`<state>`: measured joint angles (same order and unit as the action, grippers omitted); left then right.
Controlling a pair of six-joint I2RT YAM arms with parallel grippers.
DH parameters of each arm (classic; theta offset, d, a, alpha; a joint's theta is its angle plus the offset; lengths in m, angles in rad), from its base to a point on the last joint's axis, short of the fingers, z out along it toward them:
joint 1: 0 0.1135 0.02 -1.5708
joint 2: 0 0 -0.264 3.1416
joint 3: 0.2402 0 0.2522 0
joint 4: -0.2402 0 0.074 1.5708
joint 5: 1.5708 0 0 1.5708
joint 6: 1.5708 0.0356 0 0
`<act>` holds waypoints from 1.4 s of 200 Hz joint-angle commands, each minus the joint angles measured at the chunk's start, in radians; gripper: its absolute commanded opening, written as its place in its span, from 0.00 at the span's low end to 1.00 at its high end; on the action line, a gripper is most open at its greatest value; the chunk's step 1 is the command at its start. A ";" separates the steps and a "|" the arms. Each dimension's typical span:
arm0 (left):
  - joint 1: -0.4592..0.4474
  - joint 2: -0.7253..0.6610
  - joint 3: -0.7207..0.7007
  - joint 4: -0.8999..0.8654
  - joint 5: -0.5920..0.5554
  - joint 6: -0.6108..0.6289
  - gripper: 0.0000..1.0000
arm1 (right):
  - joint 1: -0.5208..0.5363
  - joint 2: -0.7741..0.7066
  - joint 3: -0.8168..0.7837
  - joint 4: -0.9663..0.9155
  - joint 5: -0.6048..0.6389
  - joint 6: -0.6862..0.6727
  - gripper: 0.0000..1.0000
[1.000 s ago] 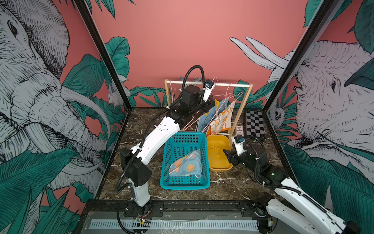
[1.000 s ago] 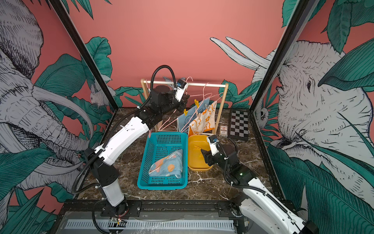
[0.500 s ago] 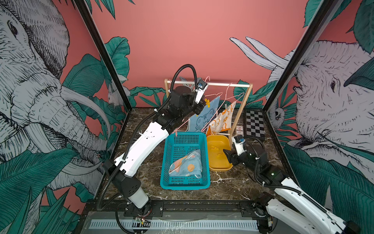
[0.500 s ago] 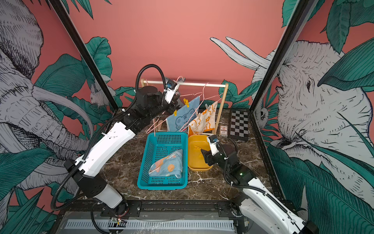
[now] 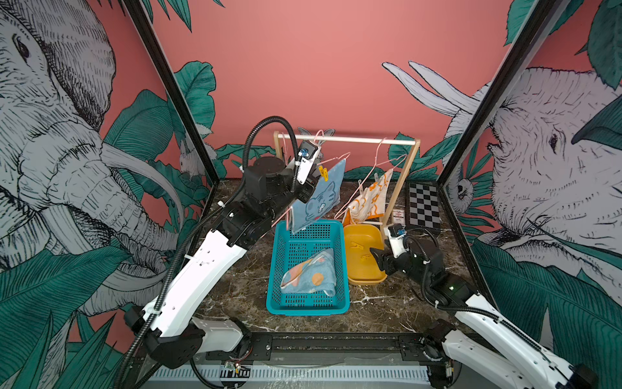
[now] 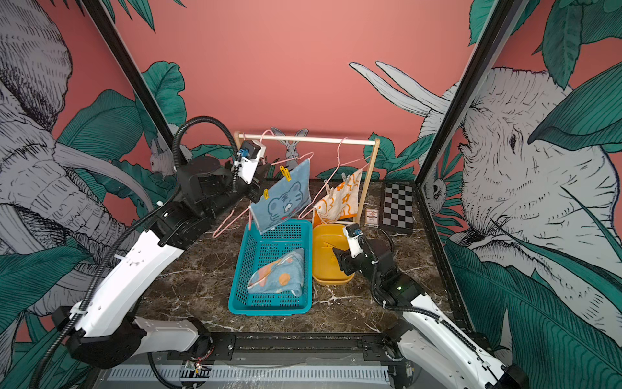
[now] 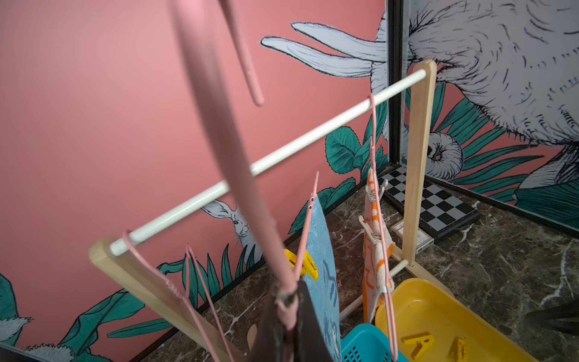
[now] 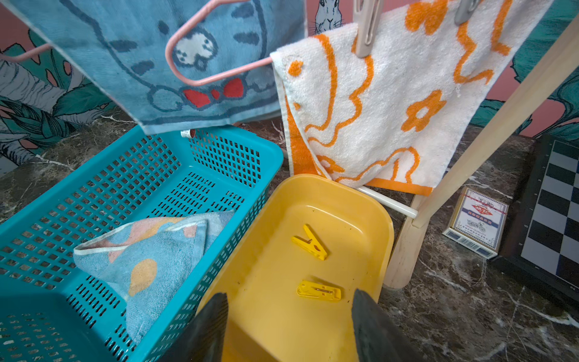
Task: Remove the clothespins securing towels to the hanger
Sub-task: Pick up the hanger from the clothesline, then remove the clothespin from the hanger.
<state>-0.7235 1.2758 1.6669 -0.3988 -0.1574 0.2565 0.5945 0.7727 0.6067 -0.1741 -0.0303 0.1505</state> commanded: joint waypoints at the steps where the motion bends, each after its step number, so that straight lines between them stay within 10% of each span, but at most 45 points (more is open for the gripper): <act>1: -0.002 -0.057 0.005 0.014 0.008 0.018 0.00 | -0.006 0.002 0.020 0.041 -0.011 0.000 0.63; 92: -0.002 -0.127 0.073 -0.129 0.198 0.003 0.00 | -0.027 -0.027 0.063 -0.001 -0.080 -0.033 0.63; 280: 0.004 -0.154 0.002 -0.279 0.426 0.044 0.00 | -0.028 0.078 0.245 0.188 -0.607 -0.182 0.65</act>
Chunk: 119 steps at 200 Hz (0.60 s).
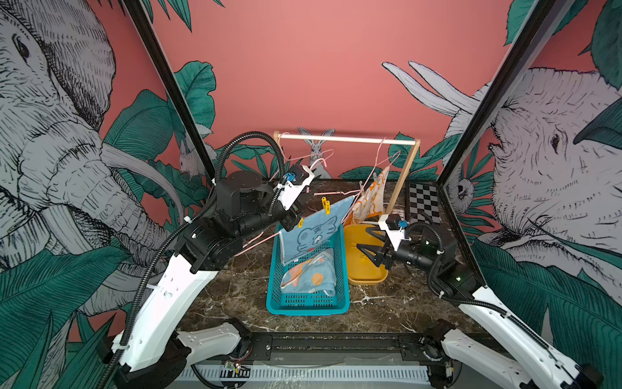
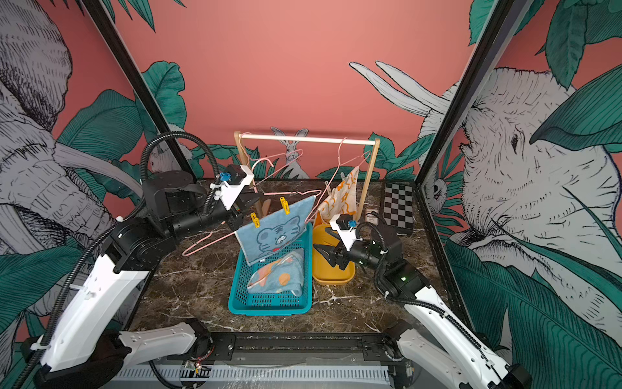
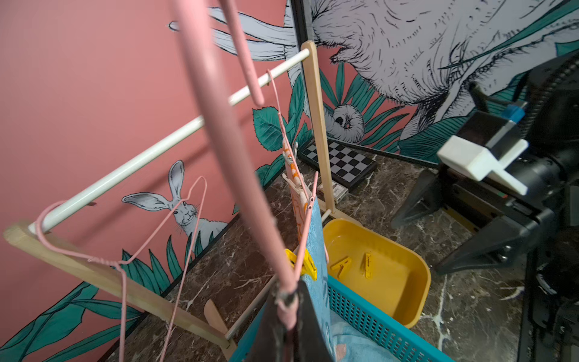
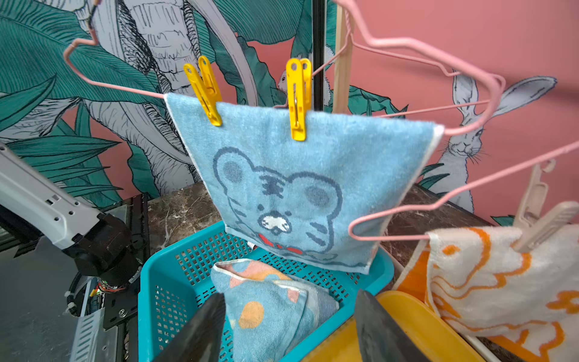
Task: Remove the clothespins securing towels to the hanger
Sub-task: Remove the clothespin from the hanger.
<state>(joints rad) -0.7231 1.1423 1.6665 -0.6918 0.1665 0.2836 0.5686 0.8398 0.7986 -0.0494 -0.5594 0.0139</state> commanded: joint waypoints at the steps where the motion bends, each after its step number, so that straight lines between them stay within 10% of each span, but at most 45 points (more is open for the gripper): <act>1: 0.004 -0.021 0.002 0.014 0.104 0.017 0.00 | -0.001 0.012 0.054 0.062 -0.078 -0.046 0.65; 119: 0.007 0.023 0.013 0.006 0.252 0.024 0.00 | 0.001 0.150 0.207 0.044 -0.204 -0.089 0.65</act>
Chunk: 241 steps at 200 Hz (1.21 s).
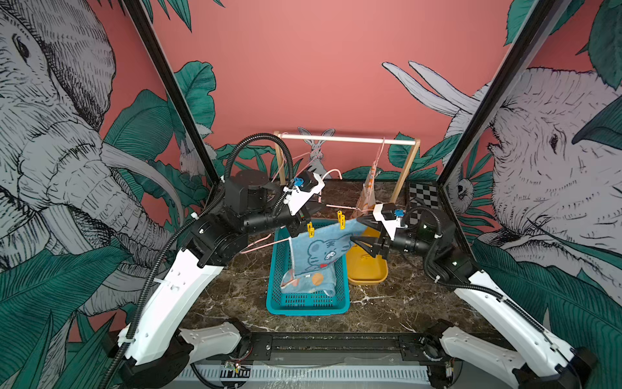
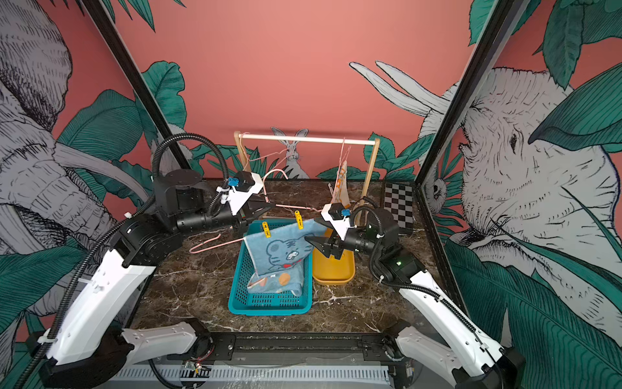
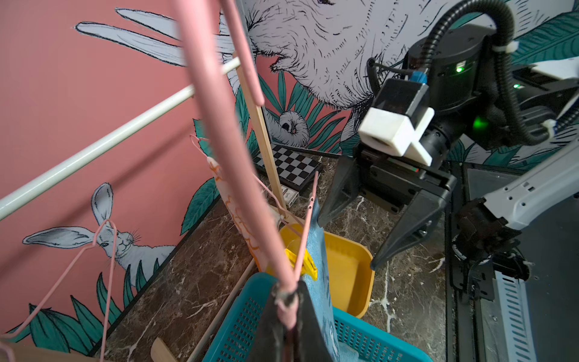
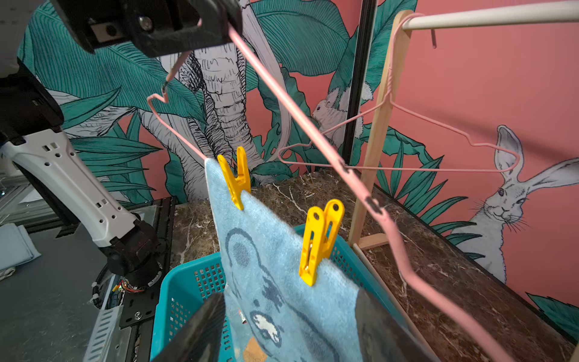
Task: Remove the clothespins securing towels to the hanger
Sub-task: Remove the clothespin from the hanger.
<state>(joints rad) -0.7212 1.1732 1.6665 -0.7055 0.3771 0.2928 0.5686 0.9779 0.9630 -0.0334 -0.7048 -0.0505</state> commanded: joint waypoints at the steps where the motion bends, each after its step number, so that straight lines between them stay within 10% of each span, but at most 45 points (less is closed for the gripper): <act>1: 0.005 -0.009 0.013 0.020 0.042 0.014 0.00 | 0.002 0.014 0.045 0.028 -0.059 -0.024 0.65; 241: 0.005 -0.017 0.001 0.092 -0.027 -0.033 0.00 | 0.094 0.105 0.114 -0.163 -0.061 -0.168 0.63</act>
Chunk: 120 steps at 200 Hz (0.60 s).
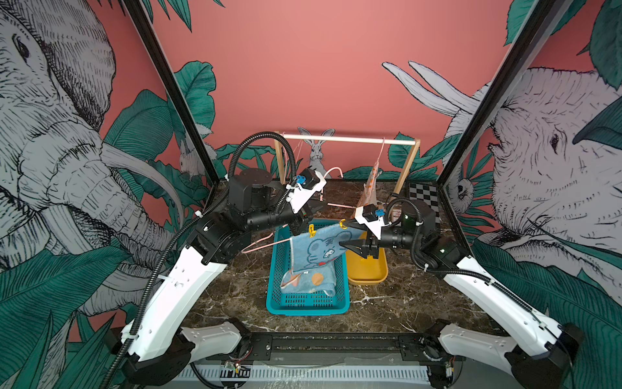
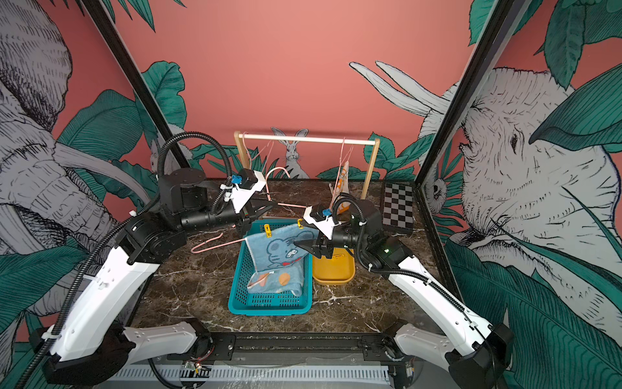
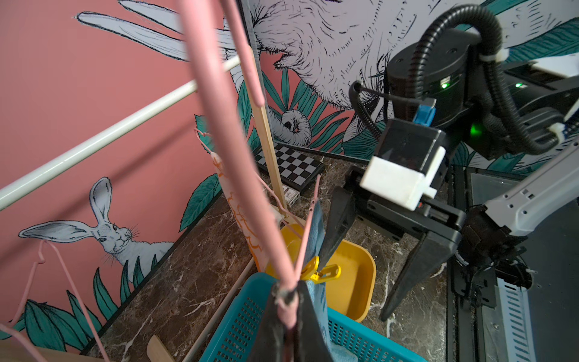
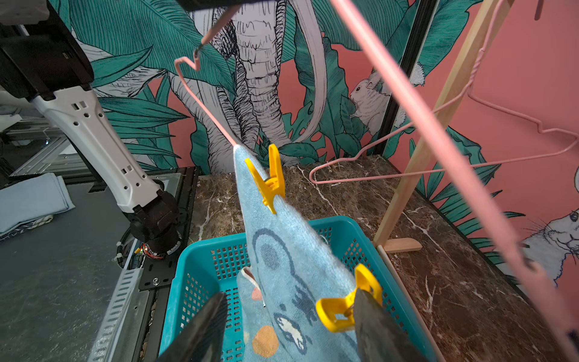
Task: Remove the clothespins securing towels to the hanger
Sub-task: Remove the clothespin from the hanger.
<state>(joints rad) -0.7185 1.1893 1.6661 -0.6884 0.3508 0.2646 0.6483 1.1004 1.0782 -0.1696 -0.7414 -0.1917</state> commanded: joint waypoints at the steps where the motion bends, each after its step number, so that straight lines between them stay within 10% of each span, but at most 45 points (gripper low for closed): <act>1: 0.002 -0.033 0.001 0.076 0.001 -0.006 0.00 | 0.014 -0.017 -0.001 -0.028 -0.023 -0.028 0.63; 120: 0.002 -0.023 0.012 0.033 0.080 0.031 0.00 | 0.024 -0.098 -0.057 0.028 0.188 -0.051 0.65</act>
<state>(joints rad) -0.7185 1.1893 1.6657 -0.6895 0.3874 0.2749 0.6674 1.0103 1.0267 -0.1894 -0.5816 -0.2180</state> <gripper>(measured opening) 0.061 0.649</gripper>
